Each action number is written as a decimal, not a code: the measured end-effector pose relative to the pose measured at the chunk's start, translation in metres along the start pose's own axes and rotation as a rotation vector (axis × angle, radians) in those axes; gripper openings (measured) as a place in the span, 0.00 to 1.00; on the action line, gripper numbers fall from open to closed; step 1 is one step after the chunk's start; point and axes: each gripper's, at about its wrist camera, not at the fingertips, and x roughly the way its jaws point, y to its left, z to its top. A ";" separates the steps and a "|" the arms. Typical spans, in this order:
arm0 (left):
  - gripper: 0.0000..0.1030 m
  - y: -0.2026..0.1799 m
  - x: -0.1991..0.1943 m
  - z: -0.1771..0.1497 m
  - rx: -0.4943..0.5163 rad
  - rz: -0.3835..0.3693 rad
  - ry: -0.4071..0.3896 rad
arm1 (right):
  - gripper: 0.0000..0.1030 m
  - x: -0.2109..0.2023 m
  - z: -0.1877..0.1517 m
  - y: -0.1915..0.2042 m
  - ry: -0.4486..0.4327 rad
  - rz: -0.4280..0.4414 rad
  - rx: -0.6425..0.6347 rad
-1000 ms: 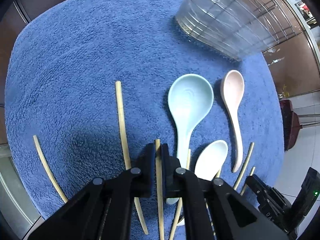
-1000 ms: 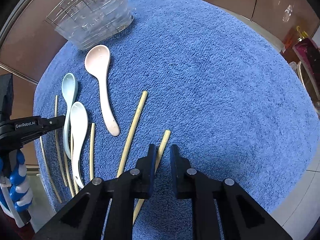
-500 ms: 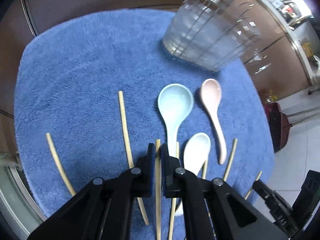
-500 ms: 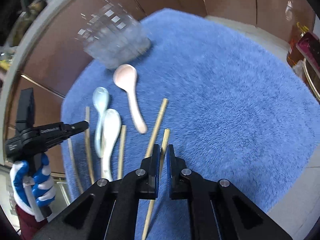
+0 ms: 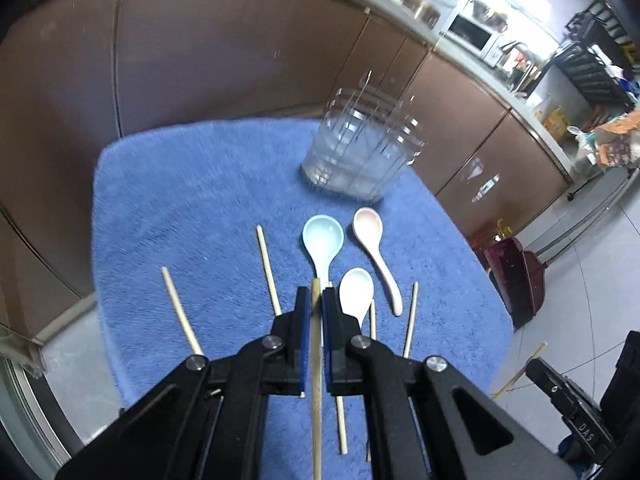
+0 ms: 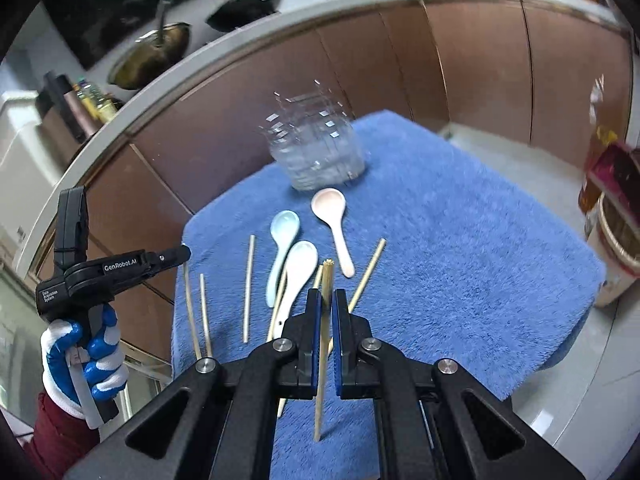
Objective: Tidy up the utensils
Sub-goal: 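Lift both held chopsticks and carry them over the wire utensil holder, then drop the chopsticks into the holder and open both tools, then raise both open tools away from the holder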
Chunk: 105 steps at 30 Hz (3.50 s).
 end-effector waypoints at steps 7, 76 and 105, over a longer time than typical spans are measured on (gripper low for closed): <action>0.04 0.003 -0.030 -0.006 0.000 -0.016 -0.085 | 0.05 -0.036 -0.010 0.018 -0.088 0.023 -0.061; 0.51 -0.070 -0.049 0.175 0.215 0.111 -0.813 | 0.57 -0.019 0.197 0.048 -0.594 -0.096 -0.219; 0.64 -0.010 -0.204 0.021 0.173 0.092 -0.664 | 0.77 -0.199 0.052 0.105 -0.713 -0.090 -0.273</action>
